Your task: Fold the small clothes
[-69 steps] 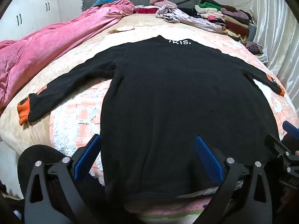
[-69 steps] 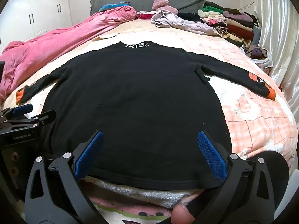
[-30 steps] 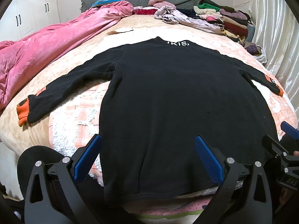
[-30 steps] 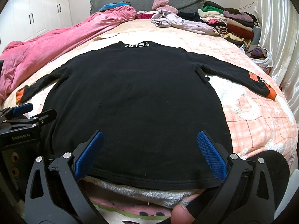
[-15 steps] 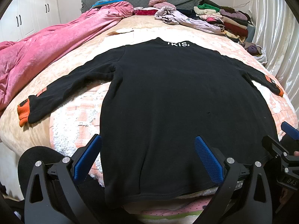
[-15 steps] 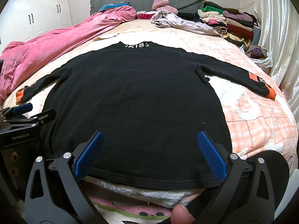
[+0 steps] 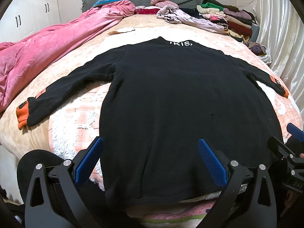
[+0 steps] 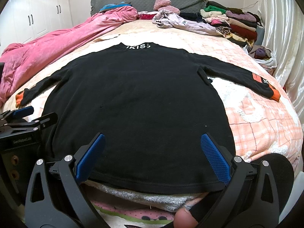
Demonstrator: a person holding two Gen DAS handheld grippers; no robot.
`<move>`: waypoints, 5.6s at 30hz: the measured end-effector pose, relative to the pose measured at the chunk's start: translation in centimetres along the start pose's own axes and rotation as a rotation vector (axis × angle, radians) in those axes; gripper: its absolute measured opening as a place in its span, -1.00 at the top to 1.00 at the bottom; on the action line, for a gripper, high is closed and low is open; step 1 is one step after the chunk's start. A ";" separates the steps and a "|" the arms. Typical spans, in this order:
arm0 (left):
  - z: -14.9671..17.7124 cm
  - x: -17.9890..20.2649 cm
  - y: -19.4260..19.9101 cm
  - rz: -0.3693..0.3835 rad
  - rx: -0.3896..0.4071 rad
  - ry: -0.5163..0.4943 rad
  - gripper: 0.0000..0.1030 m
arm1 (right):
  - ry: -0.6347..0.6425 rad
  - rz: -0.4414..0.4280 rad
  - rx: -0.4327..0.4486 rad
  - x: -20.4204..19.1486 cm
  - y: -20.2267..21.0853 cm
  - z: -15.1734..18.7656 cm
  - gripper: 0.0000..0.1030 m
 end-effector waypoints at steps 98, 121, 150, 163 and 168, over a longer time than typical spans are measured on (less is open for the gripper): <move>-17.2 16.2 -16.2 0.160 -0.052 -0.260 -0.92 | -0.980 0.283 -0.093 43.7 -11.3 -7.1 -0.08; -20.0 12.1 -12.9 0.190 0.010 -0.139 -0.92 | -0.470 -0.242 0.196 22.1 -7.3 -21.1 0.96; -20.5 8.8 -13.2 0.342 -0.017 0.022 -0.90 | -0.142 -0.348 0.094 7.6 -11.1 -21.2 0.24; -21.3 18.6 -12.3 0.443 -0.005 -0.161 -0.59 | -0.252 -0.189 0.091 14.5 -12.0 -20.9 0.24; -20.1 20.9 -14.9 0.432 -0.082 -0.267 -0.04 | -0.272 -0.179 0.076 15.3 -12.5 -20.6 0.23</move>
Point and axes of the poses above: each gripper's, at about its wrist camera, not at the fingertips, and y roughly against the way its jaws point, x to its right, z to its underside, the point moved 10 cm from there along -y, roughly the way its jaws point, and after that the axes turned 6 degrees about -x, right-handed, at the moved point
